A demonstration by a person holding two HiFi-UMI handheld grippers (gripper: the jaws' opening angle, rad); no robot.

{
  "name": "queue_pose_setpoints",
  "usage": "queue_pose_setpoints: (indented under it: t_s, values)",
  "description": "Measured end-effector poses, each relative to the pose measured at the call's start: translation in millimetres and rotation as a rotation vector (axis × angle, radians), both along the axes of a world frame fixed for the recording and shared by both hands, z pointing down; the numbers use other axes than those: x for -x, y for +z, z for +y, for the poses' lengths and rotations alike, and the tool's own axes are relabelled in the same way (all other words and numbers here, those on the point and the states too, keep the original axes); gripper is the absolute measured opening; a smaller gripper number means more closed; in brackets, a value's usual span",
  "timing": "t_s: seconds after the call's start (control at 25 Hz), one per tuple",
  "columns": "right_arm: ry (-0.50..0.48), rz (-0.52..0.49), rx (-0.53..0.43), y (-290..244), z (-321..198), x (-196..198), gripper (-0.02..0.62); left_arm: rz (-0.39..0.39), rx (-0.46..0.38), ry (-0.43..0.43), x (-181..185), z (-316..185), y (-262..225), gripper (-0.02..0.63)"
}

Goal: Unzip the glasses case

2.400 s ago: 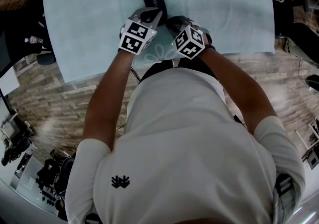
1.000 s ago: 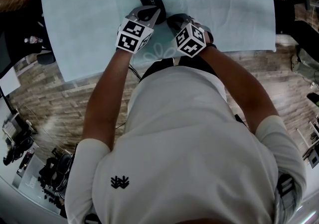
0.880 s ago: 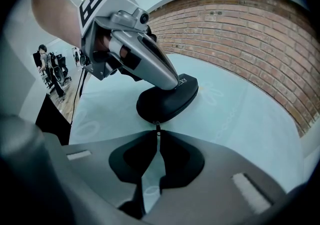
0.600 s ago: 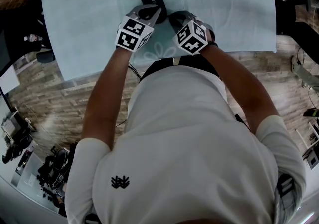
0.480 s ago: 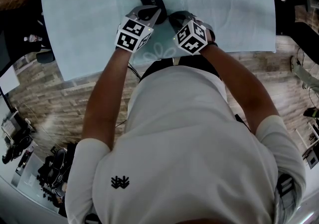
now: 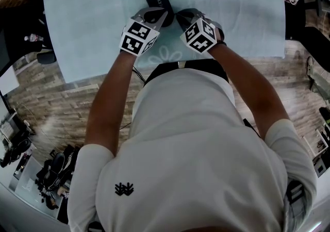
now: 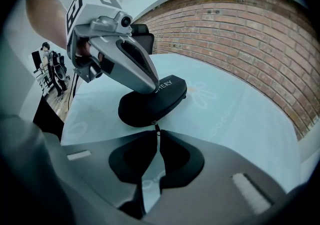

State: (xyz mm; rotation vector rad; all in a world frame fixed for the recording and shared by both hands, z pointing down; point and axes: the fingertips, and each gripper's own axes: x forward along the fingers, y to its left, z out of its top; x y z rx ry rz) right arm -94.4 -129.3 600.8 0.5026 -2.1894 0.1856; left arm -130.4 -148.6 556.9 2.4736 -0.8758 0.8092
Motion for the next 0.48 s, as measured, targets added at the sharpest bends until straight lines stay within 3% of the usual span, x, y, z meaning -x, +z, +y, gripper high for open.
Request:
queue_pose_setpoints:
  t_s: [0.48]
  values:
    - [-0.009, 0.004, -0.001, 1.7, -18.5, 5.5, 0.020, 0.007, 0.007, -0.005, 1.1, 2.0, 1.4, 0.054]
